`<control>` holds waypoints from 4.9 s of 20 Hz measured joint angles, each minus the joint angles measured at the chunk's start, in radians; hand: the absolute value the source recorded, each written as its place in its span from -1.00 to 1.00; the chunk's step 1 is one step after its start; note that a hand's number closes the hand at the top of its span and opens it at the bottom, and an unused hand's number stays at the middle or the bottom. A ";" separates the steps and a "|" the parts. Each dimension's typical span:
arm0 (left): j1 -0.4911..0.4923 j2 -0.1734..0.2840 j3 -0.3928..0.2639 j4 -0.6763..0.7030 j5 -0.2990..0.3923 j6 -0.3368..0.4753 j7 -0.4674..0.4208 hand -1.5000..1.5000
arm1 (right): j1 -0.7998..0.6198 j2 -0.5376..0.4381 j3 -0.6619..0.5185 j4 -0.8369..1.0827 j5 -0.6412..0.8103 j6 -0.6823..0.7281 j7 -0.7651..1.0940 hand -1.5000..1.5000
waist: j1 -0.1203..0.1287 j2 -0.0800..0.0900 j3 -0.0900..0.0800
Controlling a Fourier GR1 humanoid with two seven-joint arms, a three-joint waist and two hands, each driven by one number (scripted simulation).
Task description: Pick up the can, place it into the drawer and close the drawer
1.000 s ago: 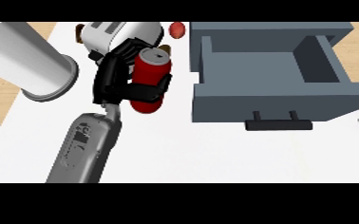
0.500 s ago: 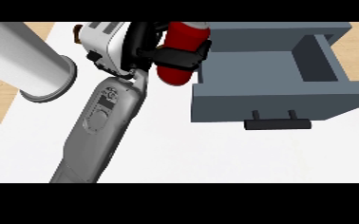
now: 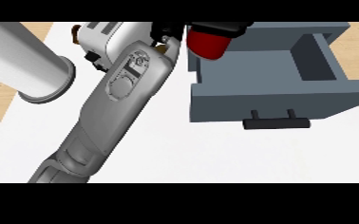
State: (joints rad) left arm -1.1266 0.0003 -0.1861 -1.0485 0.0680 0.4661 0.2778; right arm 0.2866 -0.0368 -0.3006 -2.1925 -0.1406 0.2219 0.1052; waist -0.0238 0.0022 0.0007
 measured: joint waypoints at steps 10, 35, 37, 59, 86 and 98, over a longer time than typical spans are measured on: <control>-0.204 0.000 -0.064 0.264 0.127 0.070 -0.057 1.00 | -0.006 0.024 0.040 0.006 0.041 -0.010 -0.010 -1.00 | -0.016 0.004 0.000; -0.360 0.000 -0.287 0.637 0.370 0.146 -0.247 1.00 | -0.135 -0.003 0.048 0.074 0.063 -0.032 0.017 -1.00 | -0.071 0.021 0.002; -0.353 0.000 -0.311 0.647 0.378 0.155 -0.255 1.00 | -0.155 -0.010 0.044 0.078 0.055 -0.034 0.026 -1.00 | -0.076 0.022 0.002; -0.278 0.000 -0.447 0.674 0.478 0.311 -0.334 -1.00 | -0.191 -0.019 0.070 0.049 0.075 -0.039 0.047 -1.00 | -0.106 0.030 0.002; -0.330 0.000 -0.414 0.608 0.635 0.366 -0.386 -1.00 | -0.314 -0.220 0.297 0.119 0.836 -0.089 -0.100 -1.00 | -0.008 0.010 0.000; -0.282 0.065 -0.402 0.517 0.571 0.358 -0.300 -1.00 | -0.423 -0.160 0.401 0.492 1.159 -0.303 -0.123 -1.00 | 0.038 -0.003 0.000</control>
State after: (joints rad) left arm -1.4089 0.0649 -0.5881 -0.5318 0.6387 0.8240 -0.0225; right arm -0.1363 -0.1964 0.1006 -1.7009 1.0182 -0.0810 -0.0177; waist 0.0141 -0.0006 0.0004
